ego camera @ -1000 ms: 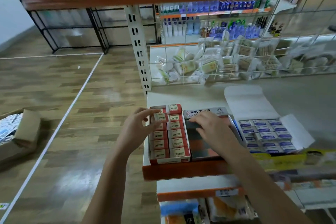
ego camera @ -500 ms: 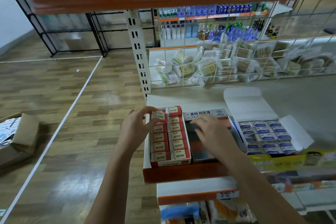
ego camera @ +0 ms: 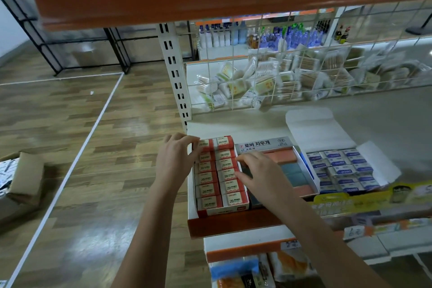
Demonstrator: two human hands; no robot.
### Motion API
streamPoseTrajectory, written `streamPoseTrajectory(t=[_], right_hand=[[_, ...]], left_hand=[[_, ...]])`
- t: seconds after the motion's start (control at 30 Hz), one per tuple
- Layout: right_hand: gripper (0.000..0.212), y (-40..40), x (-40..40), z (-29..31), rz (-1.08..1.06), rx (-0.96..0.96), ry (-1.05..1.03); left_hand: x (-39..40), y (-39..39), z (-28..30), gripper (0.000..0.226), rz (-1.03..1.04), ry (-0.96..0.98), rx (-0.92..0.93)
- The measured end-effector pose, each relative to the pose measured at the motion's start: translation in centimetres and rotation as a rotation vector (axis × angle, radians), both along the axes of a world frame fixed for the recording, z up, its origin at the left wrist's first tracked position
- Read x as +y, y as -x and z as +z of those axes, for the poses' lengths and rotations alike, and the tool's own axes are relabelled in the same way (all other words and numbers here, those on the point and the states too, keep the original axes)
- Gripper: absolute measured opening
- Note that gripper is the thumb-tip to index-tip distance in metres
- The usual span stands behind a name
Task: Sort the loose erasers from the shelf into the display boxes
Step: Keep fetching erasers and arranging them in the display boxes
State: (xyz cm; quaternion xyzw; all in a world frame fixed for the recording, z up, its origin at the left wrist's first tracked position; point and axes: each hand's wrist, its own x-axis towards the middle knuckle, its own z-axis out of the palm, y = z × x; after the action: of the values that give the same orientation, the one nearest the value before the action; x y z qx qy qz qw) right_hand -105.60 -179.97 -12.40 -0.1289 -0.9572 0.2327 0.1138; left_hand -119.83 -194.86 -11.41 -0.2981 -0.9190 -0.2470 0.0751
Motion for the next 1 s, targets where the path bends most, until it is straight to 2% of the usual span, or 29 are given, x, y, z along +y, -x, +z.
streamPoseTrajectory(t=[0.2, 0.33, 0.43, 0.6, 0.7, 1.0], right_hand=[[0.037, -0.3, 0.6, 1.2, 0.024, -0.01, 0.019], [0.036, -1.8, 3.9, 3.6, -0.021, 0.029, -0.06], [0.038, -4.8, 8.5, 5.5, -0.128, 0.033, -0.127], [0.044, -12.2, 17.3, 7.5, -0.303, -0.103, -0.279], [0.045, -17.6, 22.2, 8.0, -0.417, -0.15, -0.285], [0.043, -32.0, 35.6, 6.4, -0.627, -0.262, -0.21]], left_hand=[[0.8, 0.0, 1.8, 0.035, -0.022, 0.171, -0.044], [4.5, -1.5, 4.5, 0.04, -0.13, 0.11, -0.016], [10.4, -4.3, 6.3, 0.039, -0.281, 0.087, 0.034], [21.8, -11.5, 8.0, 0.041, -0.539, 0.136, 0.098], [28.3, -16.7, 8.1, 0.042, -0.681, 0.125, 0.138], [45.6, -30.9, 5.2, 0.041, -0.806, 0.199, 0.087]])
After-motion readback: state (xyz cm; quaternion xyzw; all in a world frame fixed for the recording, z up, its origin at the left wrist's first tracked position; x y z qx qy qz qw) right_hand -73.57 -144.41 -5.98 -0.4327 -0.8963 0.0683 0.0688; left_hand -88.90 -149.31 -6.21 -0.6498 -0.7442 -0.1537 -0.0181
